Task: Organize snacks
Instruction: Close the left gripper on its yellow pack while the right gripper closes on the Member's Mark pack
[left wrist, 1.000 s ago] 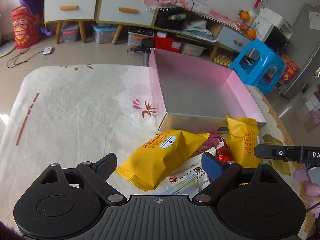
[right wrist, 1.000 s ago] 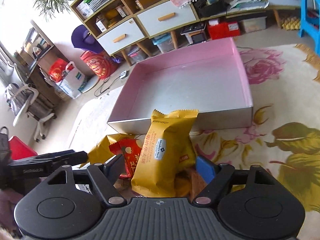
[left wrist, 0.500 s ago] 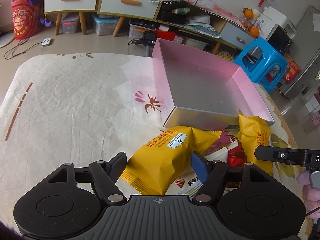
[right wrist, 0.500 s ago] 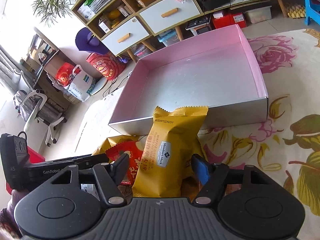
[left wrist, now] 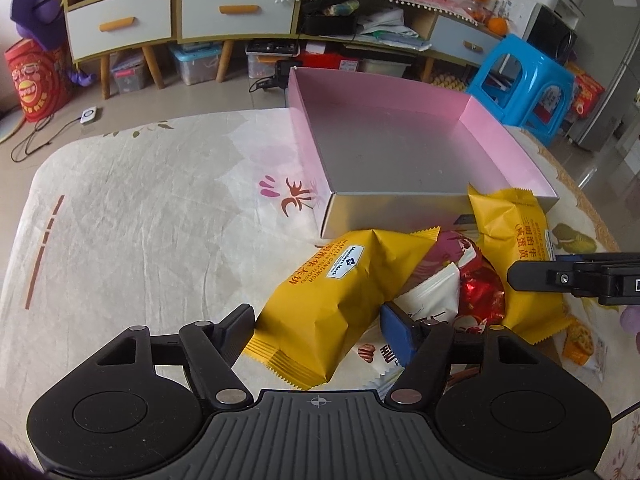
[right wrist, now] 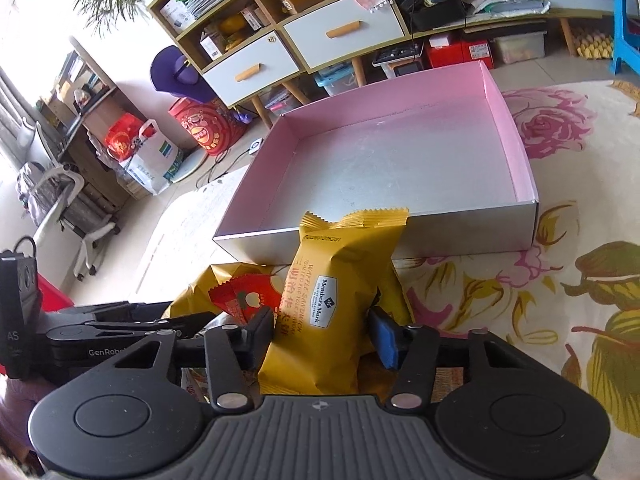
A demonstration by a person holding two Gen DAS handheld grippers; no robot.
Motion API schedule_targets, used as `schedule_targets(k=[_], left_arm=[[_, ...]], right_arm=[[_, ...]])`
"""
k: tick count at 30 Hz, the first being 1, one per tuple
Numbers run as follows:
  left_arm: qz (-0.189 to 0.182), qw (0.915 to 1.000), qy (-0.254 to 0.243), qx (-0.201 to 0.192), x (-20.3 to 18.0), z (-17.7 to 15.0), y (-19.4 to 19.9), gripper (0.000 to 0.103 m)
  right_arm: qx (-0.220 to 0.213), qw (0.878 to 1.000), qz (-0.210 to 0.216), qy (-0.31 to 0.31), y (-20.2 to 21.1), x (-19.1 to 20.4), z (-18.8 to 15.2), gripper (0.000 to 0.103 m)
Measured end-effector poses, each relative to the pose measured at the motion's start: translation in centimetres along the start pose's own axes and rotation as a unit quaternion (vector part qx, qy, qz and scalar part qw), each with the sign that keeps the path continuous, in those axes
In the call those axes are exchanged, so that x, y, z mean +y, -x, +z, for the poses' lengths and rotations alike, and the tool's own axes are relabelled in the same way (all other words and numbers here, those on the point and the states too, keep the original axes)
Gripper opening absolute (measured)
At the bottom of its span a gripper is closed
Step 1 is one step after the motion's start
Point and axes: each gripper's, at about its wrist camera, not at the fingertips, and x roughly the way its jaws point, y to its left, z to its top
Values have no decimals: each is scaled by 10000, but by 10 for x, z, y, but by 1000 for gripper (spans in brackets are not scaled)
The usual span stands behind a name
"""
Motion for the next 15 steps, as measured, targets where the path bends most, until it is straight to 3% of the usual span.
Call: schedule_targets(k=[3,8,15], left_arm=[[127,9998,-157,17,-4,0,0,63],[294,9987,-414,5,-14,-2,2,47],[208,9987,-451,-141,-17,-1,13,33]], right_arm=[[-19,9999,-35,115,0,2,-1,38],[-43,9998,-33,197,3,2,2,34],[-124,9997,63,213,10,5,3,33]])
